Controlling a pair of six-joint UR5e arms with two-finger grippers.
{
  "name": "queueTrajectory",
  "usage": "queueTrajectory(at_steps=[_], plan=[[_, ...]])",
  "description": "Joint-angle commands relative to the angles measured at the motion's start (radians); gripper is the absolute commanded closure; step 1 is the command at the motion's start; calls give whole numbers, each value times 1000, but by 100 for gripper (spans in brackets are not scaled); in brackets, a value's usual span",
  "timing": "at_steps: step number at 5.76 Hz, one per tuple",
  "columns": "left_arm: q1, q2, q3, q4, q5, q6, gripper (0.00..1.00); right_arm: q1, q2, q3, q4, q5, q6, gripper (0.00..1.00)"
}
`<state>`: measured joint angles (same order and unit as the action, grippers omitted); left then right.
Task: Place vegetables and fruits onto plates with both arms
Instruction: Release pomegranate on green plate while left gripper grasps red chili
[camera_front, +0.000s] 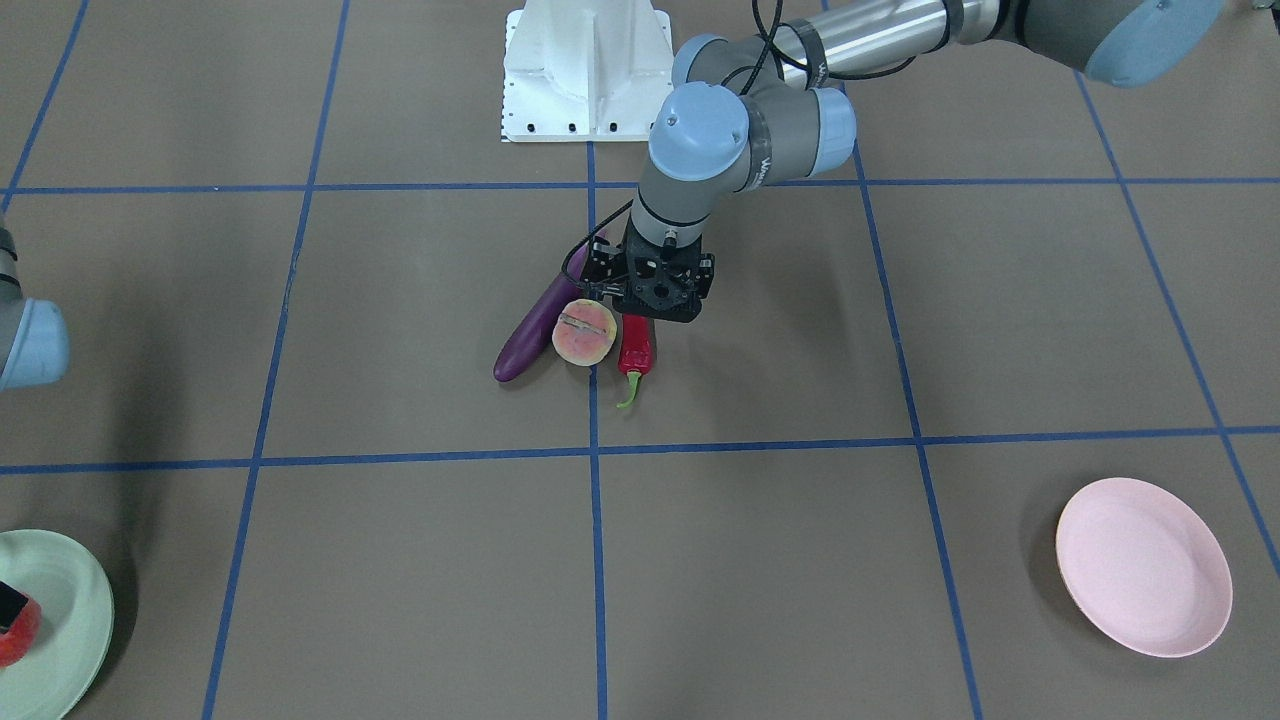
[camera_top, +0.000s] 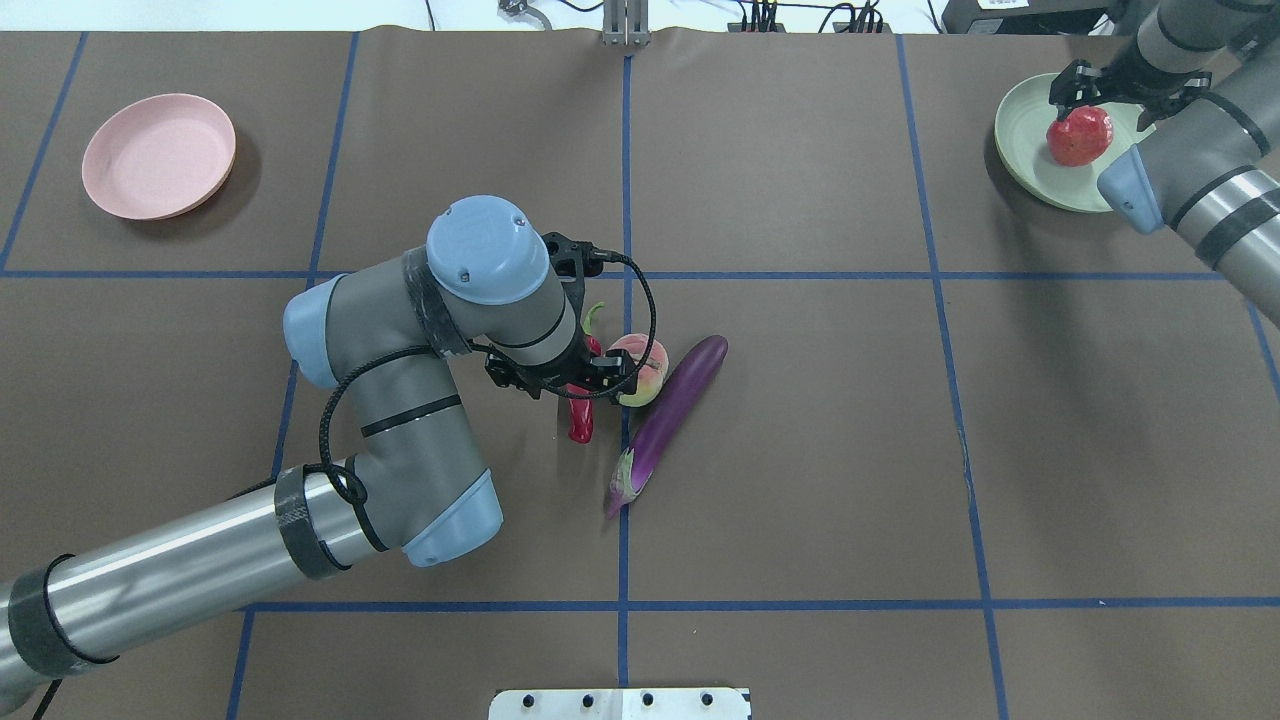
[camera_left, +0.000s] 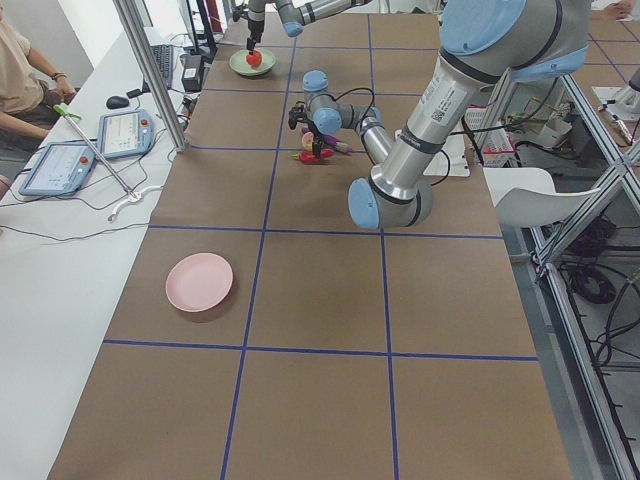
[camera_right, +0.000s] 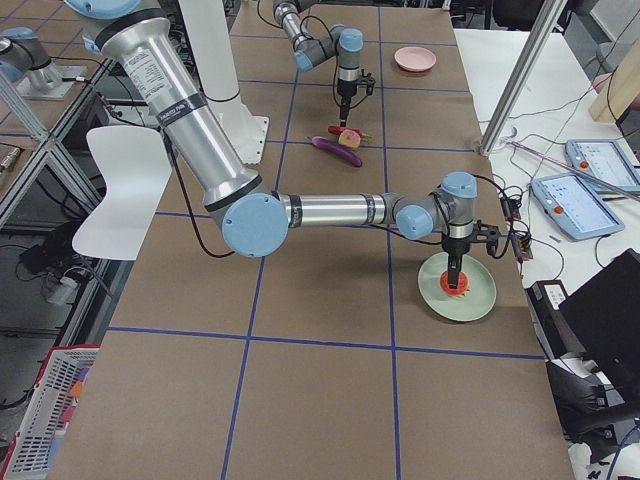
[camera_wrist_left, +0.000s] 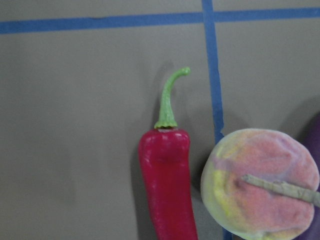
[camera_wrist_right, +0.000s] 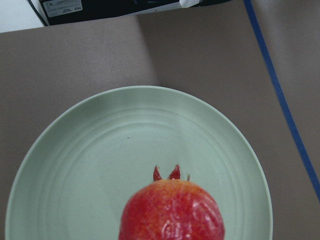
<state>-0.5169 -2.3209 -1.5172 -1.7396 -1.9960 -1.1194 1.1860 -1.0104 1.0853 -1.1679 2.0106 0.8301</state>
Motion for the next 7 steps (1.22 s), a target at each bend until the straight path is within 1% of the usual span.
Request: queueTrajectory(at_steps=[1, 2, 3, 4, 5, 6, 7], plan=[[35, 2, 6, 0, 17, -2, 7, -3, 10, 79, -75, 48, 6, 0], [47, 0, 23, 0, 35, -2, 7, -5, 16, 125, -135, 48, 6, 0], [51, -2, 29, 0, 37, -2, 14, -5, 16, 130, -137, 50, 6, 0], [49, -2, 31, -1, 37, -2, 53, -5, 18, 136, -139, 51, 6, 0], [46, -3, 23, -2, 36, -2, 100, -3, 16, 160, -163, 72, 6, 0], [40, 0, 23, -2, 36, -13, 100, -2, 9, 180, -171, 77, 6, 0], [2, 5, 8, -2, 31, -17, 100, 0, 9, 185, -171, 77, 6, 0]])
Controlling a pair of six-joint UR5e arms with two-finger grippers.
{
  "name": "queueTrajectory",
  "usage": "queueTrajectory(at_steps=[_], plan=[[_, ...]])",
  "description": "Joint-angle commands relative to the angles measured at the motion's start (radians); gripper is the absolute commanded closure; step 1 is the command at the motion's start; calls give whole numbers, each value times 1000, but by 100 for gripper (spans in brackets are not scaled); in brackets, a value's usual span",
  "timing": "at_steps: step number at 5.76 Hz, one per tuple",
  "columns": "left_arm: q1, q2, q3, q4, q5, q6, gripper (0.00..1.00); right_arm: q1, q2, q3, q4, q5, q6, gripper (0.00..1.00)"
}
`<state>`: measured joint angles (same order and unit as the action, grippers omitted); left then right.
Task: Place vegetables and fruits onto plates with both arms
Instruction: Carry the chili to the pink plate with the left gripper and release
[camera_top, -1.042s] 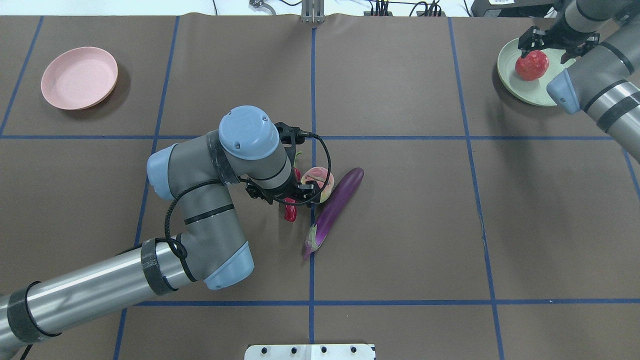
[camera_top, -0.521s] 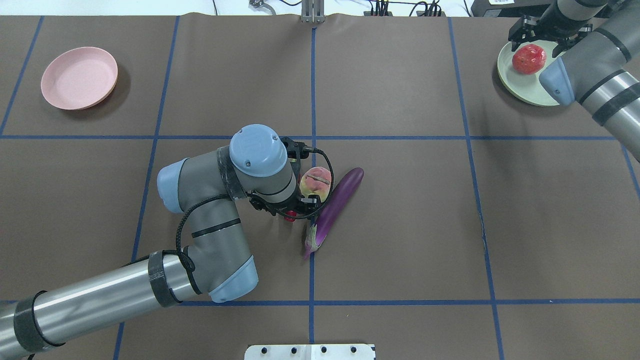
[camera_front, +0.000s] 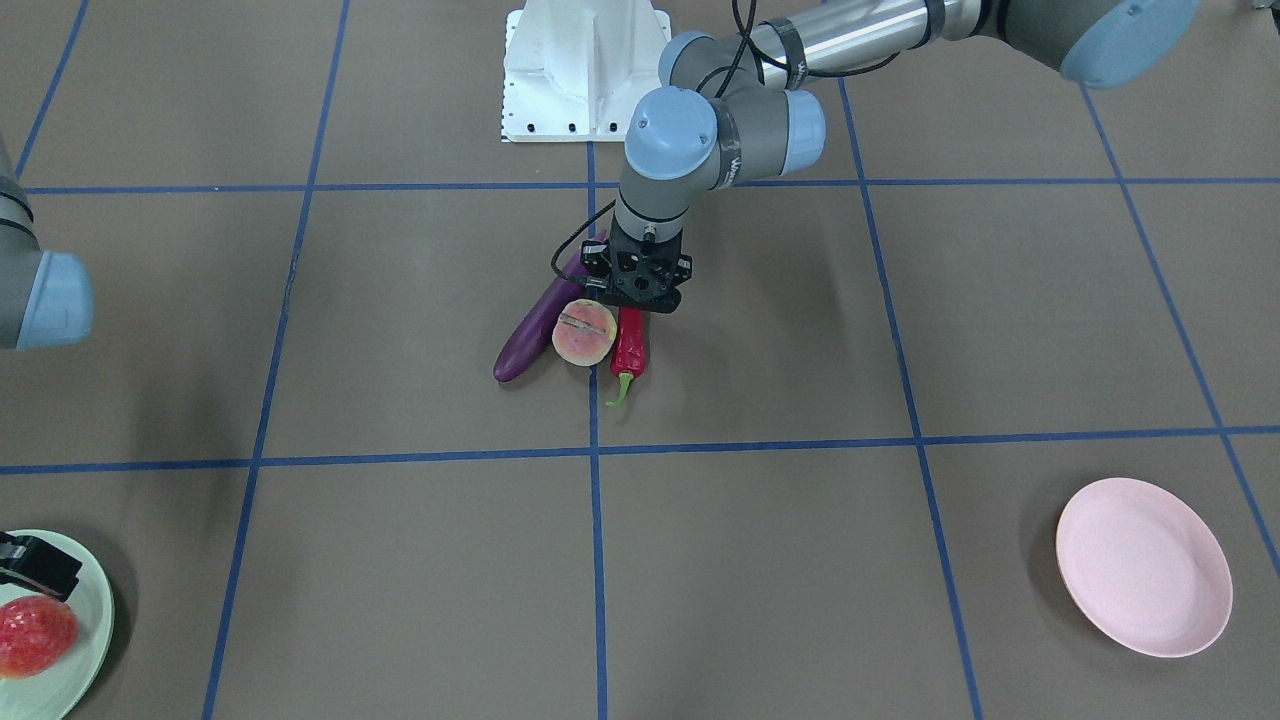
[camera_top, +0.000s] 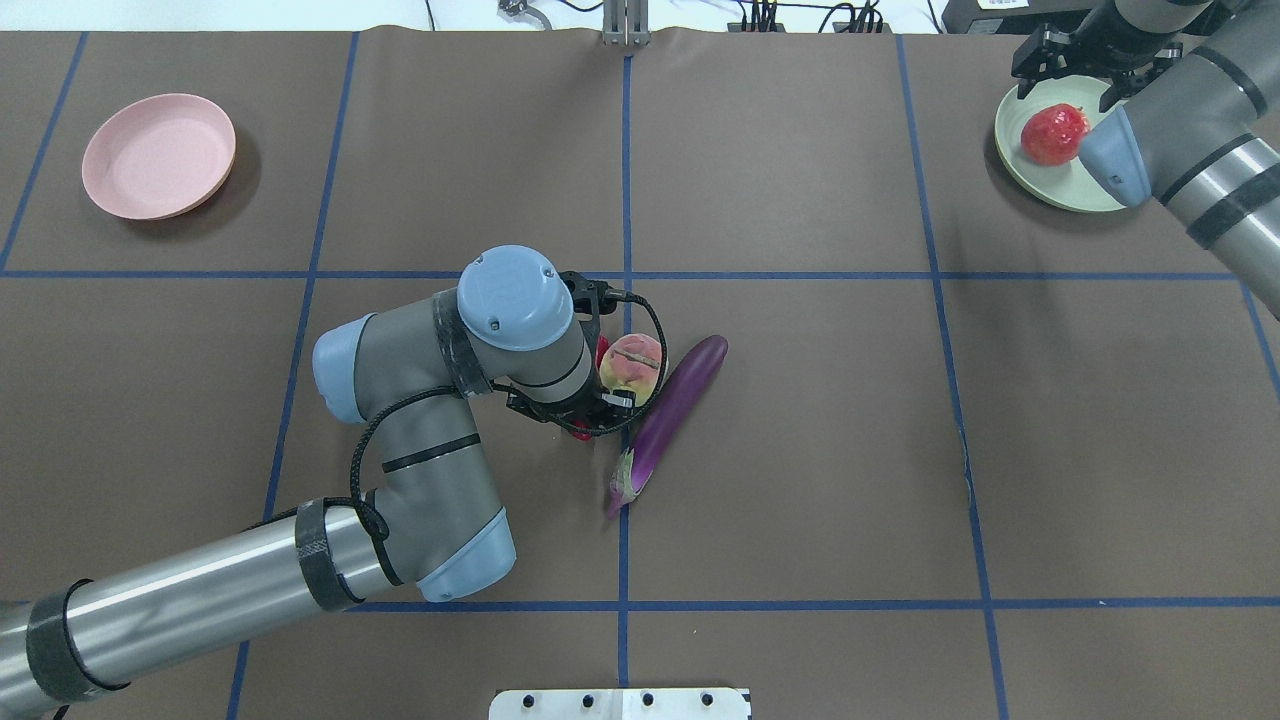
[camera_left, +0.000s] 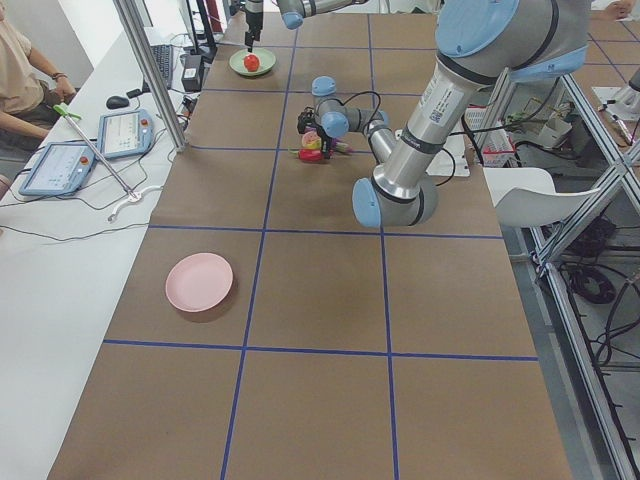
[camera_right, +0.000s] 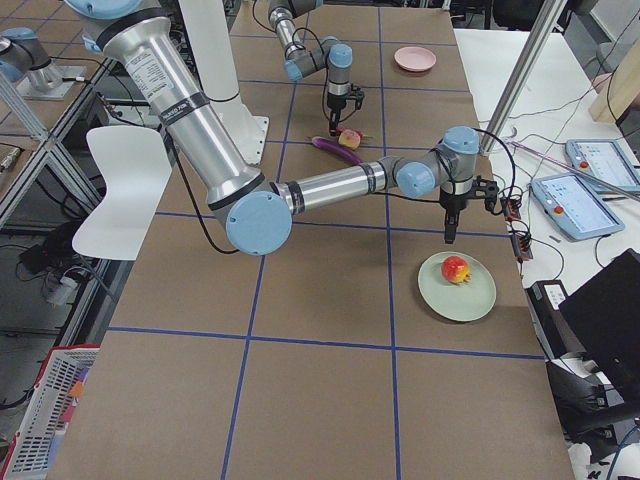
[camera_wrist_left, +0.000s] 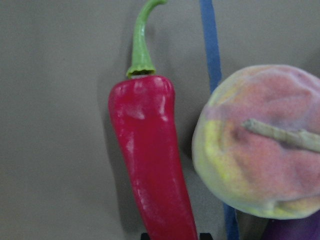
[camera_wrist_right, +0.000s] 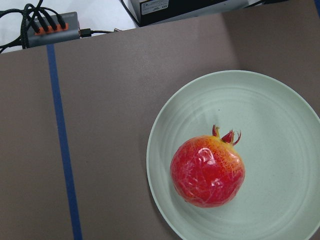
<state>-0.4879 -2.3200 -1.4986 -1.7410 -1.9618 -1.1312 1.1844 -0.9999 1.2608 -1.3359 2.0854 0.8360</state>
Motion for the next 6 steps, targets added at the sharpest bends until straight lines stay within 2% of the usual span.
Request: queueTrajectory(at_steps=[1, 2, 3, 4, 5, 6], plan=[[-85, 78, -56, 0, -11, -6, 100, 9, -5, 34, -3, 2, 0, 0], [-181, 229, -180, -6, -31, 10, 100, 15, -11, 47, -3, 24, 0, 0], [-298, 272, -192, 0, -123, 10, 100, 26, -57, 104, -2, 74, 0, 0], [-389, 336, -181, 0, -127, 14, 100, 26, -110, 188, -2, 93, 2, 0], [-485, 337, -108, 1, -129, 60, 100, 26, -168, 269, -2, 120, 3, 0], [-574, 326, 22, -11, -131, 77, 100, 26, -192, 314, 0, 160, 21, 0]])
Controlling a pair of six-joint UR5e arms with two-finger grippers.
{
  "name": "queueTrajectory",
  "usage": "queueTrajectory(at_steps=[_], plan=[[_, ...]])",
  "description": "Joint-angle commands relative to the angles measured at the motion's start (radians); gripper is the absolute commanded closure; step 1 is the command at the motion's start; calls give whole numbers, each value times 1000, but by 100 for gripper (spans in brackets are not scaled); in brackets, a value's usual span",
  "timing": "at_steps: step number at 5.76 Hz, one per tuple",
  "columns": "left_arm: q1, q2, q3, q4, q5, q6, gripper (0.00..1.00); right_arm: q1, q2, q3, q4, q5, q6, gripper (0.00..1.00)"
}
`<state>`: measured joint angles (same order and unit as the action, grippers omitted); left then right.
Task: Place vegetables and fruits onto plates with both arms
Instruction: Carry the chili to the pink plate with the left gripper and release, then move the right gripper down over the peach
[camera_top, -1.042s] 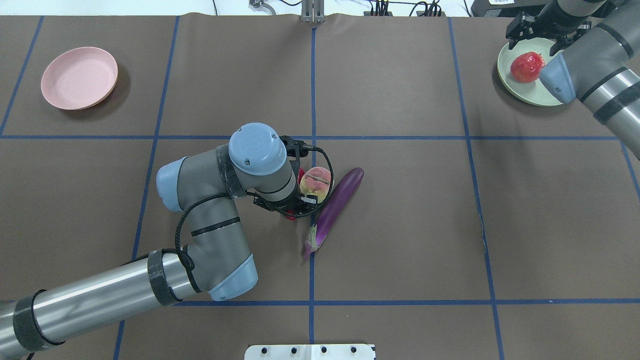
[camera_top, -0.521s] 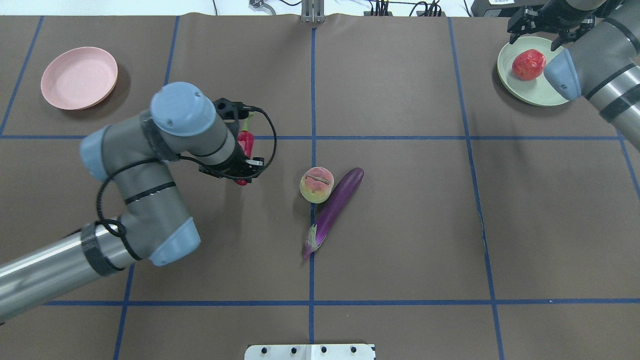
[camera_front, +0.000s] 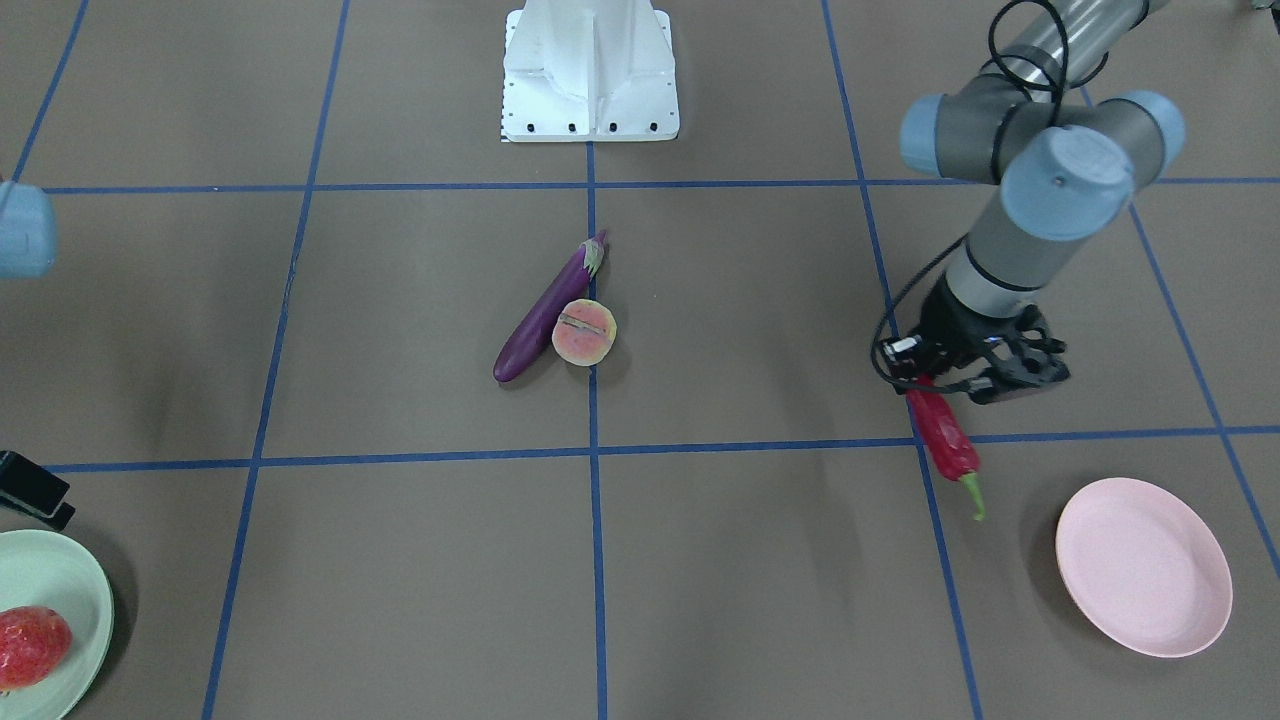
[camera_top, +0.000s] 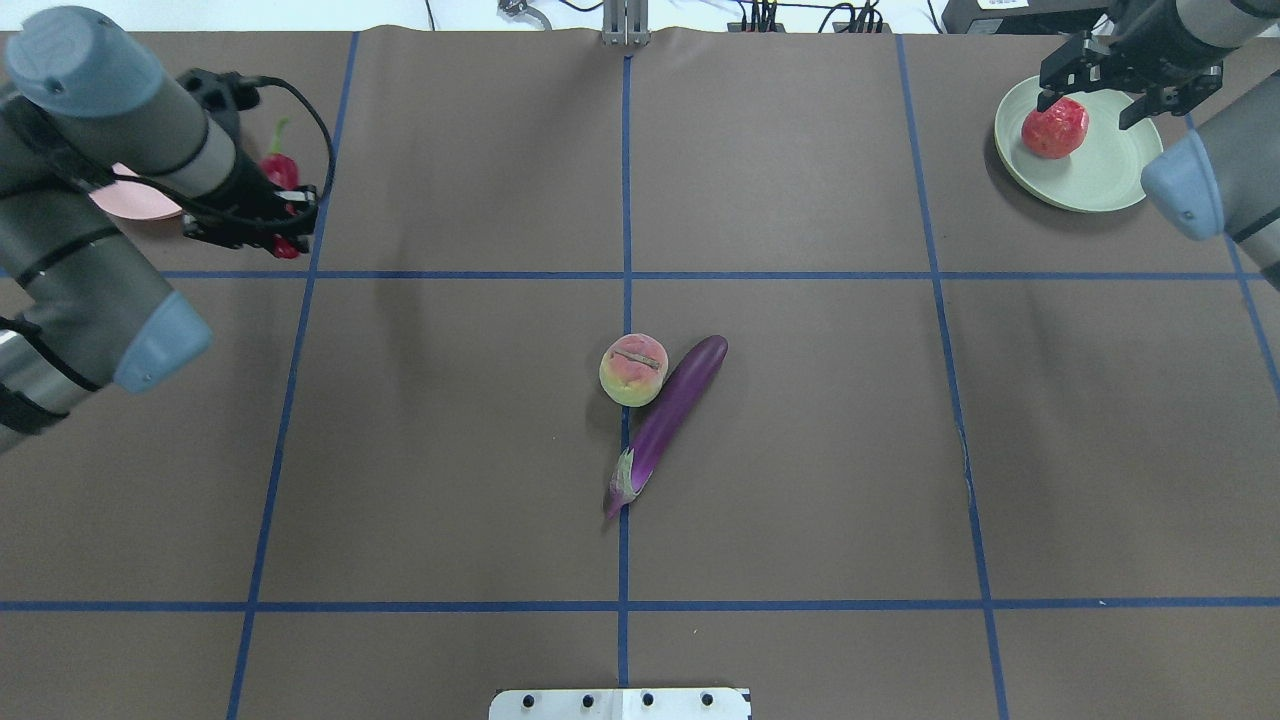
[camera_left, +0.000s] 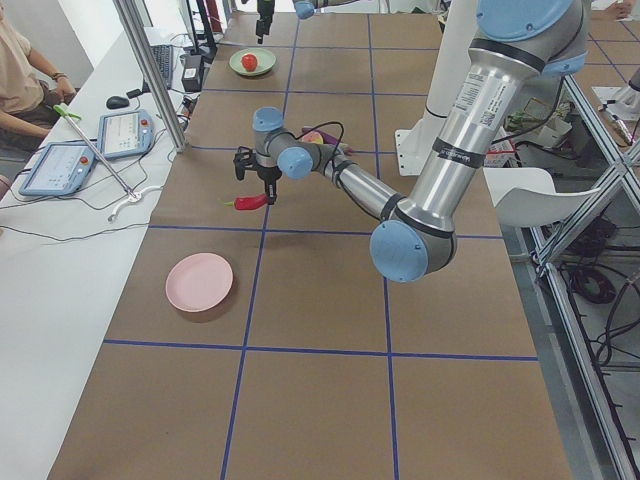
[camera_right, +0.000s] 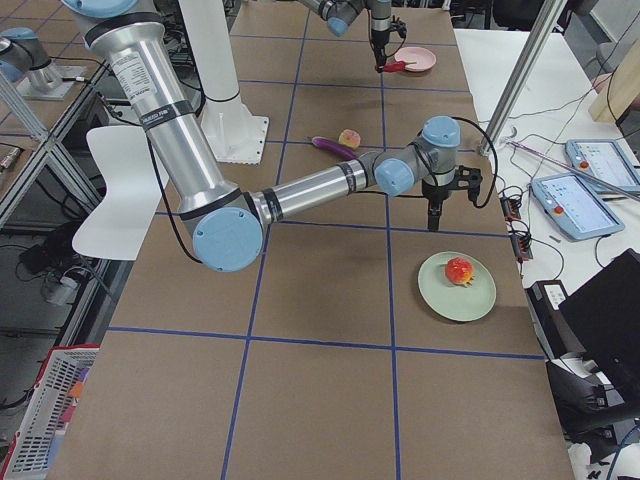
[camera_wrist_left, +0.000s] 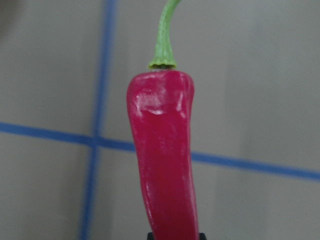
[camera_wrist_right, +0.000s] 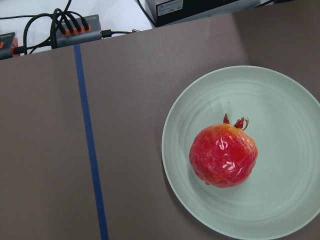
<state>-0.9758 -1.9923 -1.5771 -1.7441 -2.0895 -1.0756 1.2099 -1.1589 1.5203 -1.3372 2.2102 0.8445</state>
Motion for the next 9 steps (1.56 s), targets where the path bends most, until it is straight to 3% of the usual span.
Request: queueTrajectory(at_steps=[1, 3, 4, 6, 7, 8, 9], plan=[[-157, -82, 276, -11, -3, 83, 100, -7, -42, 90, 6, 42, 83, 0], [-207, -199, 525, -24, -4, 207, 100, -47, -105, 179, 6, 55, 123, 0], [-210, -218, 563, -64, -20, 206, 1, -78, -105, 207, 13, 80, 192, 0], [-221, -211, 505, -69, -110, 209, 0, -209, -131, 334, 13, 65, 395, 0], [-221, -198, 430, -61, -160, 203, 0, -321, -113, 360, 15, 5, 550, 0], [-218, -197, 393, -60, -162, 191, 0, -442, -54, 363, 12, -135, 747, 0], [-216, -194, 341, -60, -203, 150, 0, -479, -35, 363, 10, -165, 809, 0]])
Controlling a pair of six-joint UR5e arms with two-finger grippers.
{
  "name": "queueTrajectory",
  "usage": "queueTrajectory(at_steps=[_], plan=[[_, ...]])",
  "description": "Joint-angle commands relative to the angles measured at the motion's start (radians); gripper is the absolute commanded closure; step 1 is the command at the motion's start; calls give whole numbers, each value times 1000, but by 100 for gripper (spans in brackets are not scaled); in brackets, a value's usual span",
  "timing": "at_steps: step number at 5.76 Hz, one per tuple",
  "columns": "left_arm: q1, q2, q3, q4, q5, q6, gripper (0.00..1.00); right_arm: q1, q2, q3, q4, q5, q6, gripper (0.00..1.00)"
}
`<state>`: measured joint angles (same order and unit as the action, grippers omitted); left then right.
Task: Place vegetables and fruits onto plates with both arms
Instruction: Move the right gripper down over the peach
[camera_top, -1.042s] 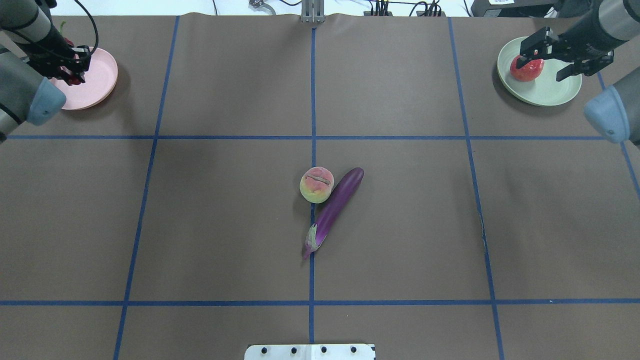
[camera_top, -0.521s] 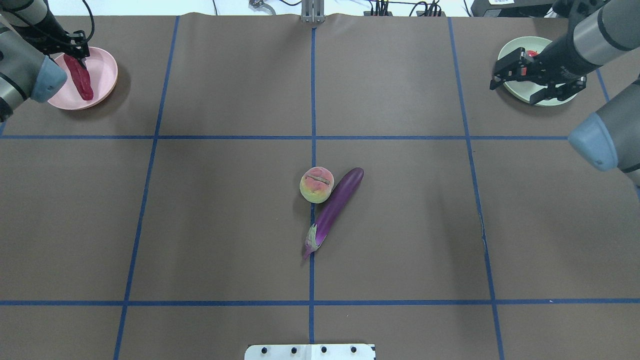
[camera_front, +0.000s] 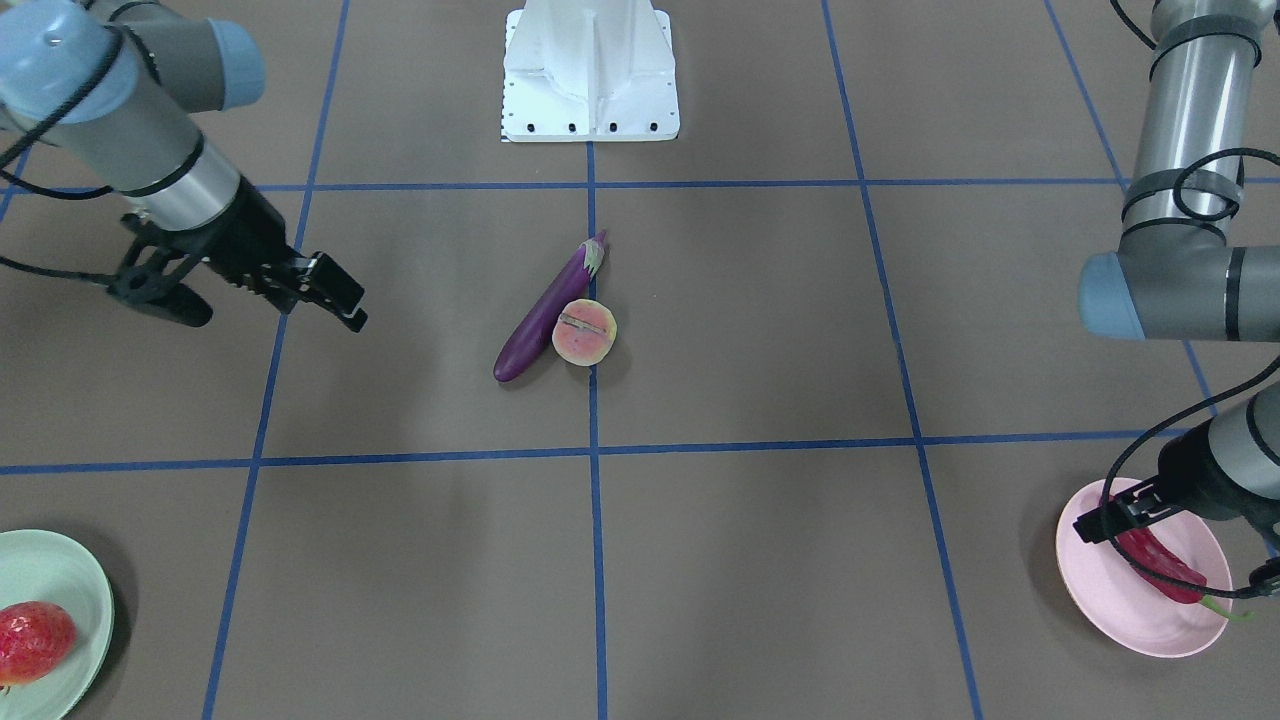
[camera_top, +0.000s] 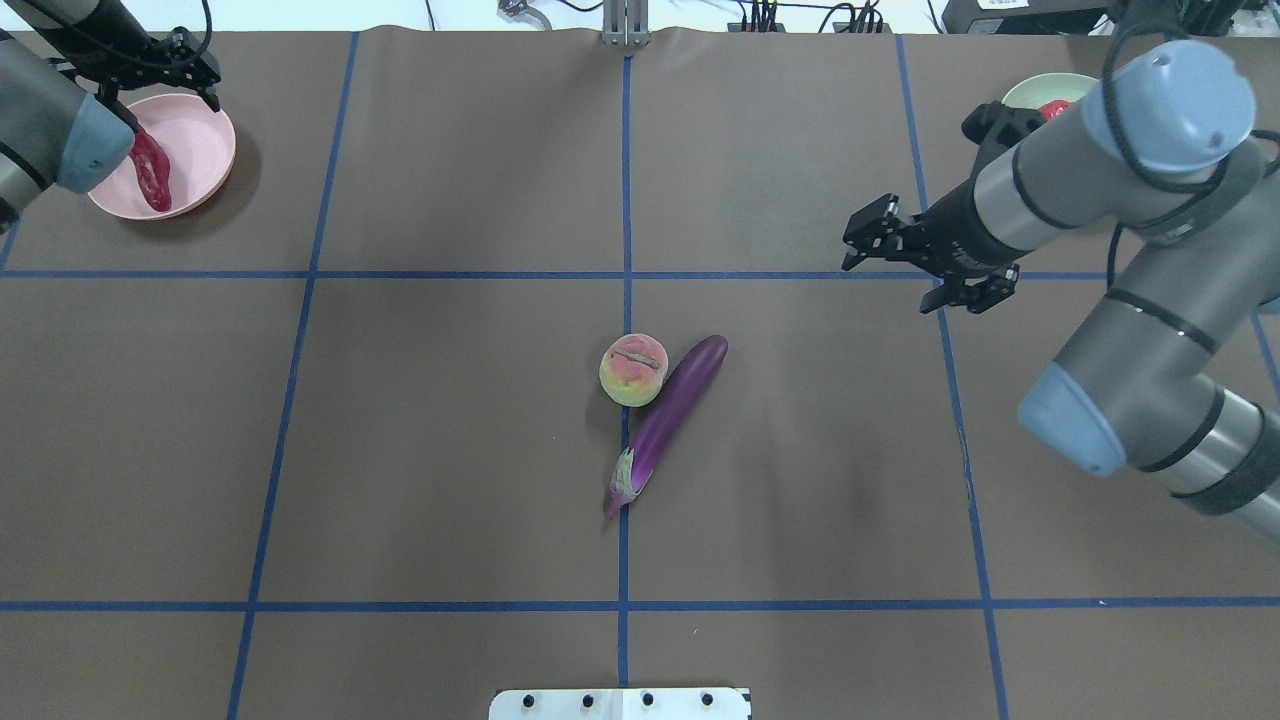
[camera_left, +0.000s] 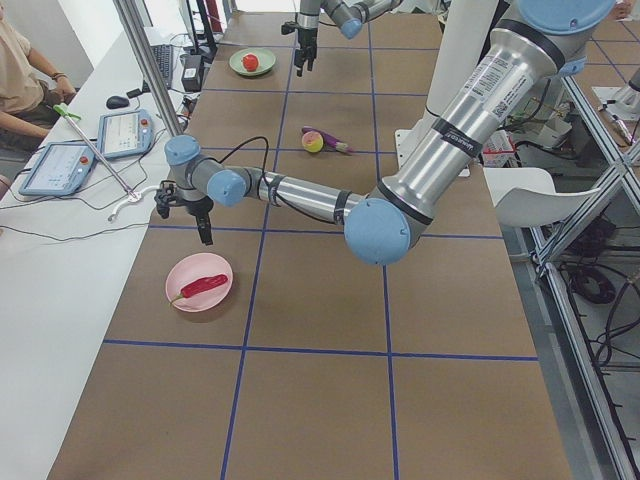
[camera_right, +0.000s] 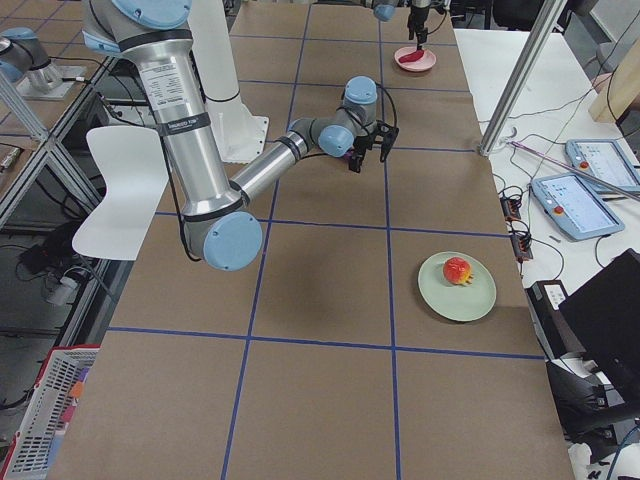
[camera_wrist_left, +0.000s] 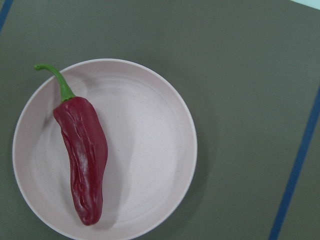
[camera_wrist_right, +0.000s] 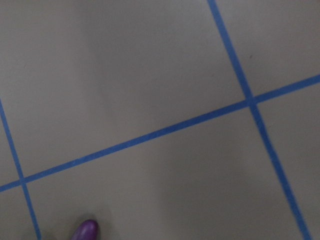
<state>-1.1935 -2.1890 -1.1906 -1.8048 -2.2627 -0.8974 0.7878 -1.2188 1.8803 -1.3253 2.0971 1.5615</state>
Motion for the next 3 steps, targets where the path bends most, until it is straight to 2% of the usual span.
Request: queueTrajectory(at_steps=[1, 2, 3], plan=[[43, -6, -110, -5, -38, -155, 0, -74, 36, 3, -3, -58, 112, 0], [95, 0, -157, -5, -32, -234, 0, -102, 92, -19, -11, -63, 149, 0], [98, -2, -173, -4, -32, -247, 0, -117, 184, -91, -12, -98, 156, 0]])
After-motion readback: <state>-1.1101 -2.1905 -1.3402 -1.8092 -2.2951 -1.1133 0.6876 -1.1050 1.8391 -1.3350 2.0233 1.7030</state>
